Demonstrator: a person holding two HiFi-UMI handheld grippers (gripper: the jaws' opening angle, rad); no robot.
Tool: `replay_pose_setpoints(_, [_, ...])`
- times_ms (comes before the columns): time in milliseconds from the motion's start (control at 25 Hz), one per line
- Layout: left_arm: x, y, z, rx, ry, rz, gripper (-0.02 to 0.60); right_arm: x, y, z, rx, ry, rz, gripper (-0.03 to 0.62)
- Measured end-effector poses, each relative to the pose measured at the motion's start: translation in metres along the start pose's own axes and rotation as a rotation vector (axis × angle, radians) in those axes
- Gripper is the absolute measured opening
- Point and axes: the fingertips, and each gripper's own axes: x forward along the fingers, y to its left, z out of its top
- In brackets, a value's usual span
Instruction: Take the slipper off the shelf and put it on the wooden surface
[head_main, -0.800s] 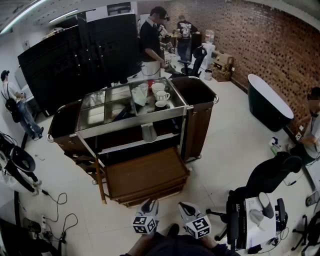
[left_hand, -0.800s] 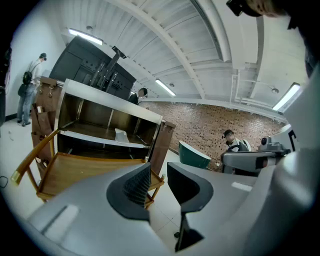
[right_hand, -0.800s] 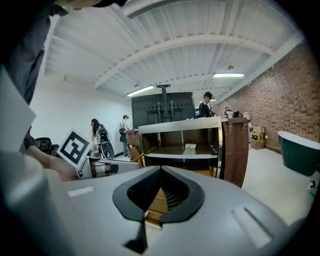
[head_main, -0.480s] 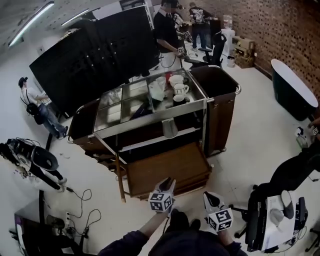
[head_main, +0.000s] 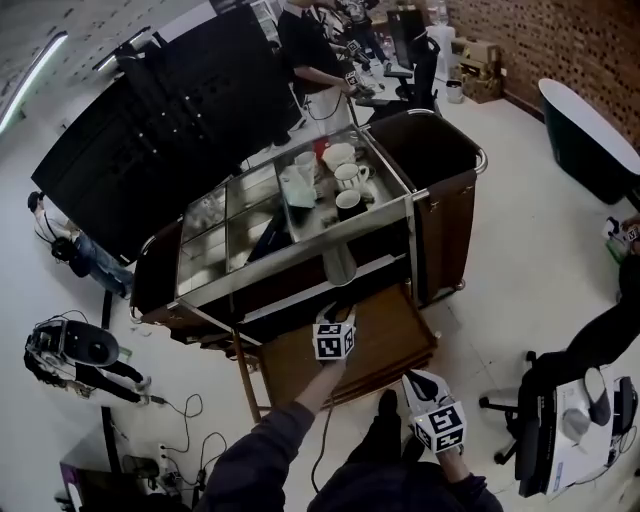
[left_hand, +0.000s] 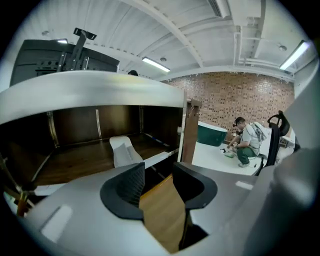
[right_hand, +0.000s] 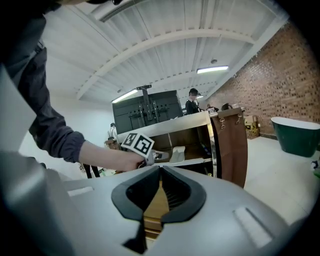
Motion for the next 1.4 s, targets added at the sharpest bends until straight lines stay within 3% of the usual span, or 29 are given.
replay_pose_setpoints(280, [0.129,0.079,0.026,0.017,0.090,0.096,0.225,0.048,-0.027,-0.004,0.049,0.053,-0.048,0.002])
replay_pose_setpoints(480, [0.201,0.118,0.016,0.023,0.145,0.121,0.225,0.093,-0.062,0.011,0.037,0.058,-0.092,0.002])
replay_pose_setpoints(520, [0.209,0.127,0.014,0.020,0.158,0.134,0.209,0.098,-0.067,0.014,0.035,0.061,-0.097,0.002])
replay_pose_setpoints(640, [0.217,0.142,0.008,-0.062,0.166,0.152,0.054,0.105,-0.080,0.020,0.041,0.050,-0.118,0.002])
replay_pose_setpoints(800, [0.192,0.140,0.003,-0.121,0.132,0.160,0.017,0.093,-0.078,0.014,0.042,0.057,-0.116,0.002])
replay_pose_setpoints(1000, [0.106,0.093,-0.021,-0.165,0.071,0.146,0.017,0.054,-0.053,0.011,0.028,0.033,-0.079,0.002])
replay_pose_setpoints(1200, [0.017,0.022,-0.085,-0.262,0.057,0.129,0.017,-0.006,-0.027,-0.011,0.001,0.036,-0.045,0.002])
replay_pose_setpoints(1400, [-0.002,-0.028,-0.169,-0.398,0.148,0.130,0.017,-0.053,-0.024,-0.045,0.032,0.089,-0.074,0.002])
